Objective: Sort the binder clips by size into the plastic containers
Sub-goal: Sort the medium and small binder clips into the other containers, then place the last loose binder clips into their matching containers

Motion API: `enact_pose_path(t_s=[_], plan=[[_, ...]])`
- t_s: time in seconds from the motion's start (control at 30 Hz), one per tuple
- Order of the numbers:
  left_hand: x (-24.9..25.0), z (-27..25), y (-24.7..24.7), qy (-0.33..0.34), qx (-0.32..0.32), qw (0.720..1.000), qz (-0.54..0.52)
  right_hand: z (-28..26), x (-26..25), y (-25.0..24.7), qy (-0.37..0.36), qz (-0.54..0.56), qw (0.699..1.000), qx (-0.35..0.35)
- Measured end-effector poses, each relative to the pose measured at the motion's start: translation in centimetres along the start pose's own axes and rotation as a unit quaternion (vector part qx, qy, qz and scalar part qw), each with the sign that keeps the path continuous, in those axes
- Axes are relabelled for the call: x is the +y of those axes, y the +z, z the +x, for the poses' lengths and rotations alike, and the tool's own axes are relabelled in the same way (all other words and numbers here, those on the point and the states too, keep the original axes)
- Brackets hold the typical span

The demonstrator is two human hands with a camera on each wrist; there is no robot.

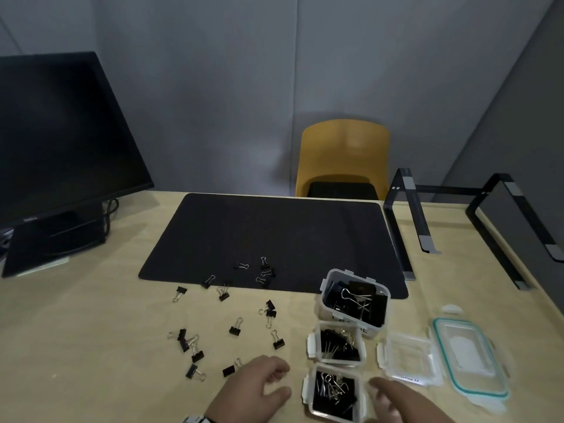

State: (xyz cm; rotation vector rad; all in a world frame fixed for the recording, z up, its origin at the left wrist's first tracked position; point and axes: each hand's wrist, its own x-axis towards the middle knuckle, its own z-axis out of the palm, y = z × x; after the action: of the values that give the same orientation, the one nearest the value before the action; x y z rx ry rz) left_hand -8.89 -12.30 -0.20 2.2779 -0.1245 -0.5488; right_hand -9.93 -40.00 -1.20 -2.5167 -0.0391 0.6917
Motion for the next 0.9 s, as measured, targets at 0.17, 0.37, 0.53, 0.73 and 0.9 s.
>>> enact_pose_path(t_s=[0.17,0.37,0.53,0.73,0.9], plan=[[-0.9,0.3,-2.4,-0.03,0.082,0.994,0.071,-1.5,-7.0,-4.7,-0.081,-0.033,0.995,-0.05],[-2.7,0.9,-4.1,-0.1,0.084,0.983,0.131,2.3,-13.1,-2.0,-0.149,0.0,0.989,-0.018],[-3.5,1.0,-3.6,-0.083,0.002,0.984,0.156,6.6,-15.7,0.7,-0.081,-0.092,0.992,-0.033],[-4.1,1.3,-3.7,-0.059,0.014,0.988,0.141,9.5,-16.8,2.5,-0.008,-0.158,0.986,-0.046],[-4.2,2.3,-4.0,-0.034,0.004,0.987,0.154,10.3,-16.8,3.5,0.026,-0.162,0.986,-0.031]])
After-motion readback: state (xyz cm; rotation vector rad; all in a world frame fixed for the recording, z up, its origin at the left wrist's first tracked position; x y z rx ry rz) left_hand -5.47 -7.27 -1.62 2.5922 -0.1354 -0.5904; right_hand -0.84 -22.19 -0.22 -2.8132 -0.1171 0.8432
